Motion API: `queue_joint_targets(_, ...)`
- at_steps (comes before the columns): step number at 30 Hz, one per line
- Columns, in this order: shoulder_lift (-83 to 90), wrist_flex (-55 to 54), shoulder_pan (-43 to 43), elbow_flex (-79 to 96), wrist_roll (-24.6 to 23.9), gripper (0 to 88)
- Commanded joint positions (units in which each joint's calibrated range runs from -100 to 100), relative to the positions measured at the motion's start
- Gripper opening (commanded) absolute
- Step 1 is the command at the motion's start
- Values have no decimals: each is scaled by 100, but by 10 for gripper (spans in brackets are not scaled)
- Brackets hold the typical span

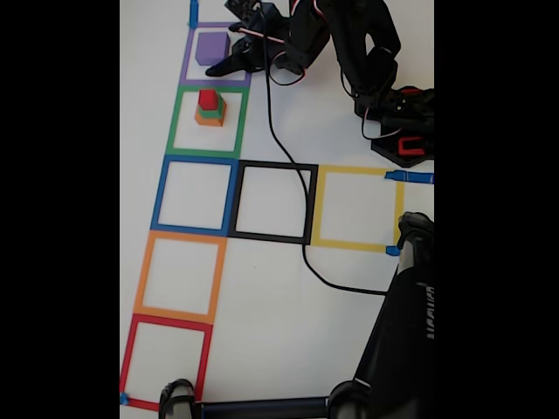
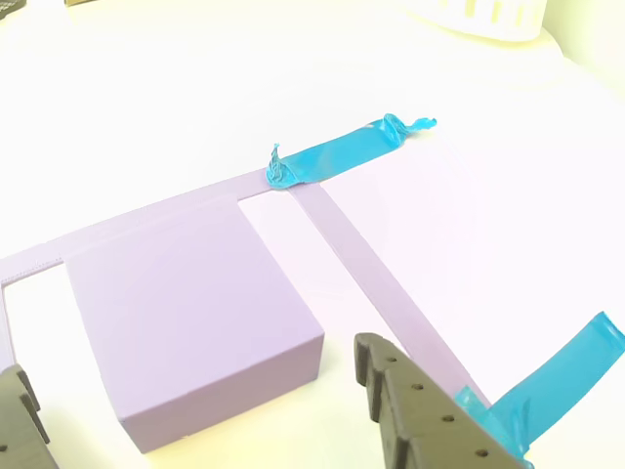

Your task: Tower of hanoi

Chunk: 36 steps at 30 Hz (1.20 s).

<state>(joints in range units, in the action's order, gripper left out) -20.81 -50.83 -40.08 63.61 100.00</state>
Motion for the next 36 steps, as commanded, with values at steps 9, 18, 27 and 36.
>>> queue_joint_targets(9,18,-205,269,-125,0,371)
queue_joint_targets(18,-103,-270,346,-270,0,359)
queue_joint_targets(27,-160,-270,451,-370,0,278)
queue_joint_targets(36,-151,-270,528,-388,0,190)
